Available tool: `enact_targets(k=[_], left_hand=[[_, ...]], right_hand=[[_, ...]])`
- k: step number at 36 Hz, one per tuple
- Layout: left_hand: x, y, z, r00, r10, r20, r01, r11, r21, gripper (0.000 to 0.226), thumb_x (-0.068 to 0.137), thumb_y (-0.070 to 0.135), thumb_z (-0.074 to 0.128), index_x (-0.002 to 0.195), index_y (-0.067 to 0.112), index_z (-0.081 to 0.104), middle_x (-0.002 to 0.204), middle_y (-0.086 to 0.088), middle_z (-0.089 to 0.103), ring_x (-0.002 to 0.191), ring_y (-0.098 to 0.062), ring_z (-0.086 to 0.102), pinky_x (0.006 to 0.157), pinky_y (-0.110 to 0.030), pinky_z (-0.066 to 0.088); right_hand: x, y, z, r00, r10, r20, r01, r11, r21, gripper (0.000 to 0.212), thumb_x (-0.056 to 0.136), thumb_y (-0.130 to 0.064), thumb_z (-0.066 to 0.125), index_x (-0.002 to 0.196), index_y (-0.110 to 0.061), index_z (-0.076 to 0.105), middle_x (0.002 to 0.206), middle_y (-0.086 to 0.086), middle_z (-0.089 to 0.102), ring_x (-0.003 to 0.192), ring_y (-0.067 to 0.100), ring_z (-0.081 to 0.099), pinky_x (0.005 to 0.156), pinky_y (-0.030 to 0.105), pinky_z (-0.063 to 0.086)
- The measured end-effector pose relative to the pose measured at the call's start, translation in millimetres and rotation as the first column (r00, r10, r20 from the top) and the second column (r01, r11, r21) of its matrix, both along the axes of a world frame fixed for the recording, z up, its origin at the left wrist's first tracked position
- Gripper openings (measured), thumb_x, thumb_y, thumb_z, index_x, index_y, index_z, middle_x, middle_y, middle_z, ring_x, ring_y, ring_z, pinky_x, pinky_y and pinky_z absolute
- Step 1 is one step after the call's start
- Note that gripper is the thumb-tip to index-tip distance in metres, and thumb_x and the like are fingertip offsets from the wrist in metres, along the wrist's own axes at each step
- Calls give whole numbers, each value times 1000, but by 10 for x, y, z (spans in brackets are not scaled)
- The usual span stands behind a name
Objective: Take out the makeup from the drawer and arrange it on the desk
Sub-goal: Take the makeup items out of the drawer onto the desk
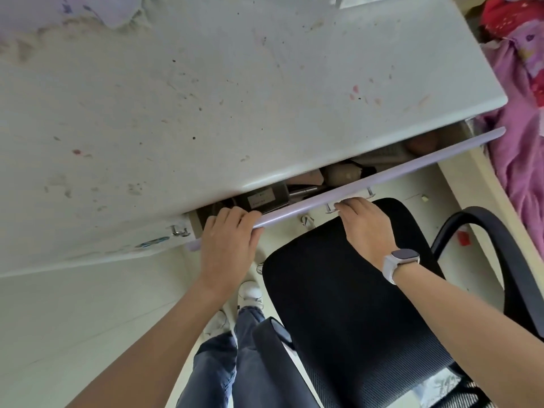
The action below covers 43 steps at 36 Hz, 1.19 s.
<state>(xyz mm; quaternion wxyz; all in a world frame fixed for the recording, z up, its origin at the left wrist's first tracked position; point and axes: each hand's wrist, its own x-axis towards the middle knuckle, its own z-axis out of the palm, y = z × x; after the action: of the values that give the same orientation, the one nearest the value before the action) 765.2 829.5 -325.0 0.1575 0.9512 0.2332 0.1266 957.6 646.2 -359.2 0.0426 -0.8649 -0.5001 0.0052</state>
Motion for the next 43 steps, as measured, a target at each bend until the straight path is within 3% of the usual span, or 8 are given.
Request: enact_targets(k=[6, 12, 17, 21, 25, 29, 34, 43], left_hand=[[25, 17, 3, 1000, -13, -3, 13, 1000, 16, 16, 73, 9, 76, 86, 7, 67, 75, -8, 62, 65, -28, 58, 59, -35, 45], [29, 5, -2, 997, -10, -72, 12, 1000, 26, 20, 71, 9, 78, 87, 7, 67, 77, -8, 64, 67, -29, 60, 58, -36, 46], [68, 14, 36, 989, -24, -144, 25, 1000, 4, 21, 69, 9, 80, 83, 6, 66, 73, -8, 62, 66, -30, 59, 56, -37, 45], [53, -67, 73, 987, 7, -163, -18, 998, -66, 16, 75, 12, 76, 86, 6, 65, 77, -8, 61, 73, -29, 58, 61, -37, 41], [-61, -245, 104, 981, -35, -190, 7, 989, -148, 11, 82, 16, 69, 90, 9, 64, 81, -4, 60, 78, -24, 56, 65, -33, 38], [-205, -442, 151, 982, -110, -156, 80, 980, -184, 19, 69, 12, 81, 79, 9, 64, 71, -5, 60, 65, -25, 58, 53, -34, 46], [-303, -588, 106, 964, -171, -203, 123, 966, -229, 24, 67, 16, 83, 83, 9, 67, 76, -5, 64, 70, -22, 62, 54, -33, 54], [-311, -618, -110, 928, -239, -285, 180, 959, -219, 33, 53, 19, 90, 78, 15, 69, 70, 0, 63, 62, -15, 61, 46, -23, 50]], right_hand=[[23, -12, 322, 994, 59, 94, -78, 972, 221, 23, 86, -10, 54, 107, -2, 62, 103, 15, 63, 90, 30, 61, 77, 41, 50], [228, 277, 471, 986, 159, 44, -149, 974, -170, 28, 85, -22, 62, 112, -12, 60, 105, 8, 63, 100, 30, 59, 97, 44, 39], [265, 336, 484, 988, 150, 26, -140, 962, -235, 12, 90, -19, 55, 97, -9, 59, 89, 7, 61, 85, 30, 57, 83, 39, 38], [228, 287, 486, 991, 133, 21, -124, 961, -247, 10, 91, -17, 53, 97, -11, 59, 90, 5, 60, 87, 27, 56, 85, 35, 36], [121, 53, 501, 987, 151, 46, -144, 980, -135, 9, 79, -11, 69, 85, -10, 63, 77, 4, 62, 74, 28, 60, 76, 35, 39], [11, -238, 450, 981, 189, 45, -183, 977, -106, 12, 75, -14, 73, 84, -12, 65, 76, 2, 62, 71, 26, 60, 72, 35, 42], [-85, -448, 393, 984, 177, 8, -175, 979, -109, 13, 75, -15, 74, 84, -11, 66, 79, 2, 66, 71, 27, 62, 70, 38, 50], [-188, -497, 150, 993, 115, -38, -119, 983, -137, 18, 68, -13, 78, 81, -13, 65, 77, 0, 63, 73, 25, 62, 69, 37, 47]])
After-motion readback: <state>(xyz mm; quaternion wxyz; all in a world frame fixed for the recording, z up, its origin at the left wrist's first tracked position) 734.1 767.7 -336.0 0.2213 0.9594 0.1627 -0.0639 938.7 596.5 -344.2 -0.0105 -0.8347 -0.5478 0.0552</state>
